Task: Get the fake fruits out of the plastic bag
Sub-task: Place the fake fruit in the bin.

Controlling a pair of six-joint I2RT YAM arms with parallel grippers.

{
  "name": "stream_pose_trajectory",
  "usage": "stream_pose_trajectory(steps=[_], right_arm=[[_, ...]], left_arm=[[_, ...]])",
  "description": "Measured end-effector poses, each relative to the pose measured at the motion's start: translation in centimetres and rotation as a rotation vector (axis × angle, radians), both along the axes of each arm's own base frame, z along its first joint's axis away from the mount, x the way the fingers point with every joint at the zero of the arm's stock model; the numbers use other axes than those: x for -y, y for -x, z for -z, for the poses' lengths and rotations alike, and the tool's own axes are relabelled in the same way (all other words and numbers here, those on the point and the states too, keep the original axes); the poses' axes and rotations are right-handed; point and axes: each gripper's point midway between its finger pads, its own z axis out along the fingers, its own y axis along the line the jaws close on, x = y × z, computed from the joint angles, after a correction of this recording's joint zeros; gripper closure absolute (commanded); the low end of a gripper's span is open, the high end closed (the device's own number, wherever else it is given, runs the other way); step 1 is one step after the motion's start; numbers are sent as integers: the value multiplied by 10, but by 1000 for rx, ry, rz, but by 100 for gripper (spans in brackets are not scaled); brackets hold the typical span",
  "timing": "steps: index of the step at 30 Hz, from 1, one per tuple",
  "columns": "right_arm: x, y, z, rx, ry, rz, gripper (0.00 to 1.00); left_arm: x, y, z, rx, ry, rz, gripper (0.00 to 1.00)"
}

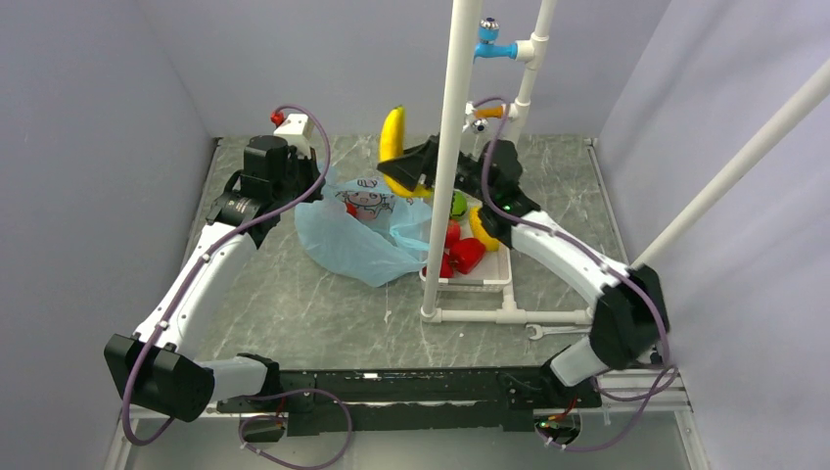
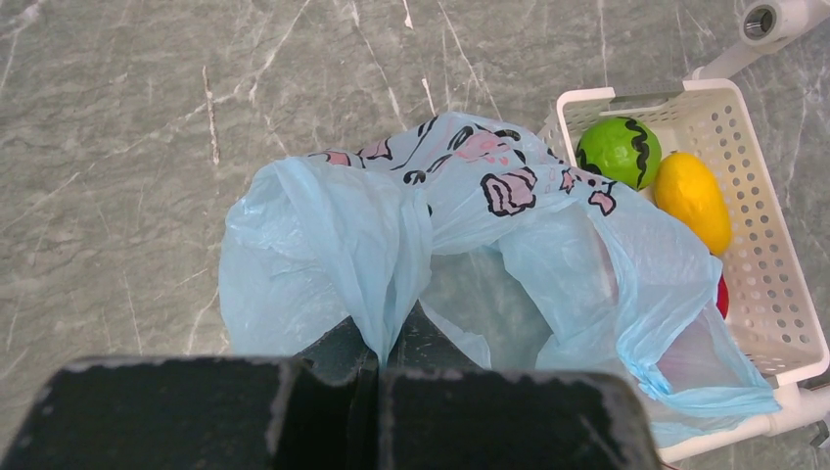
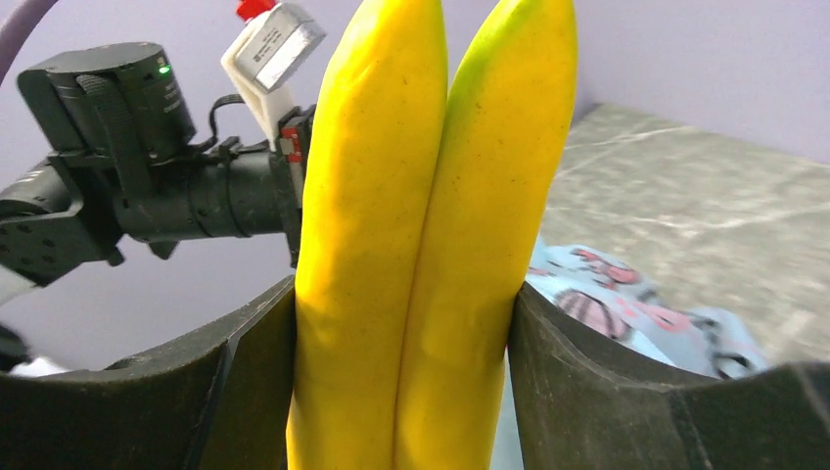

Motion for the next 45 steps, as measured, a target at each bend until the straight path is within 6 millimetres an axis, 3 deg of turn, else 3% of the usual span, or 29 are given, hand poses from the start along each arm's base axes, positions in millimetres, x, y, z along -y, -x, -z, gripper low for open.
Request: stream_pose_trajectory(steps=[3, 6, 11, 14, 21, 26, 27, 36, 40, 45], right_arm=[[35, 0, -1, 33, 73, 166, 100], [75, -4, 18, 15, 162, 338, 100], [161, -21, 94, -122, 388, 647, 100], [185, -24, 136, -220, 523, 722, 100], [200, -20, 221, -414, 770, 726, 100], [199, -31, 240, -480, 851, 723, 98], [198, -33, 240, -482, 854, 723, 94], [204, -43, 260, -504, 954, 745, 23], [210, -41, 263, -496, 998, 765, 3], [209, -39, 259, -469, 1012, 767, 1]], left_arm=[[0, 0, 0, 0, -1, -2, 100], [0, 0, 0, 0, -1, -2, 100], [0, 0, 0, 0, -1, -2, 100], [0, 0, 0, -1, -1, -2, 100], [0, 0, 0, -1, -1, -3, 100], [0, 0, 0, -1, 0, -2, 100], [0, 0, 0, -1, 0, -2, 100], [0, 0, 0, -1, 0, -2, 100], [0, 0, 0, -1, 0, -2, 100], [0, 0, 1, -3, -1, -2, 100]])
